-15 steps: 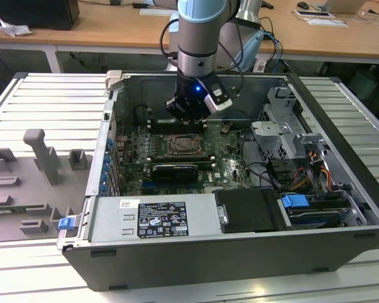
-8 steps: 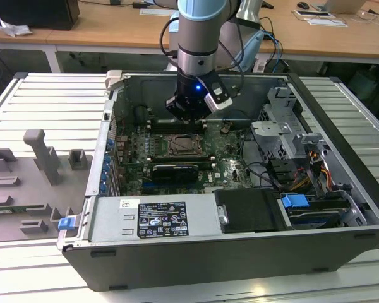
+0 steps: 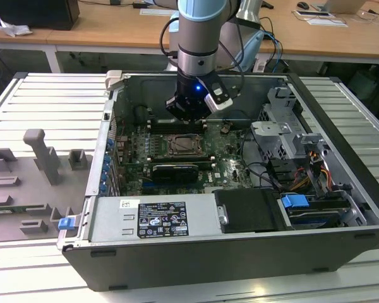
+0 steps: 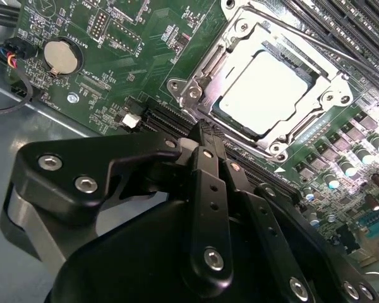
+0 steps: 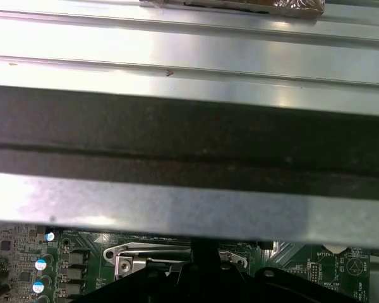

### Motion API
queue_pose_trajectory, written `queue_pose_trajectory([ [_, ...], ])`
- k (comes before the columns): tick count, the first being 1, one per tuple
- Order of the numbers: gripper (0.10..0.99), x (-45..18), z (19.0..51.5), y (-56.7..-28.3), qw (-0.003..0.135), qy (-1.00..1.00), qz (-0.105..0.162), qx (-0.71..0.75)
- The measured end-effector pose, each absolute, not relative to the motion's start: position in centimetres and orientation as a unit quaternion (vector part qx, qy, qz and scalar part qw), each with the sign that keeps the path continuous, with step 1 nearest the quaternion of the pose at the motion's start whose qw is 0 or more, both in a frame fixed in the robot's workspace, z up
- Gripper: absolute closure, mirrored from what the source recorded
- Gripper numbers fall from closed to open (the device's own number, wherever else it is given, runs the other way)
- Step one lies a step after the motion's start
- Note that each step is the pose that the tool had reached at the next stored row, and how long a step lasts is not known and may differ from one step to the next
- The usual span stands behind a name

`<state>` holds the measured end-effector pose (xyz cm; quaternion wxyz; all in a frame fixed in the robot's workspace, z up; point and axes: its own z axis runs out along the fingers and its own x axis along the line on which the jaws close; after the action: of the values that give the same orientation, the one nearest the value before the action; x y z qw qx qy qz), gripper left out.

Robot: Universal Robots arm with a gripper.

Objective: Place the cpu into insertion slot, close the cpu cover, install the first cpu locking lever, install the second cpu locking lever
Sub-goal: 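Install the second cpu locking lever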

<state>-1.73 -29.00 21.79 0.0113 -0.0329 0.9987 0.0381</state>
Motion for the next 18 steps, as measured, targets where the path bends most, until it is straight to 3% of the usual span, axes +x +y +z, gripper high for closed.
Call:
queue_pose_trajectory([
  [18,0.98,-1.73,21.79,-29.18,0.011,0.999,0.038,-0.033],
])
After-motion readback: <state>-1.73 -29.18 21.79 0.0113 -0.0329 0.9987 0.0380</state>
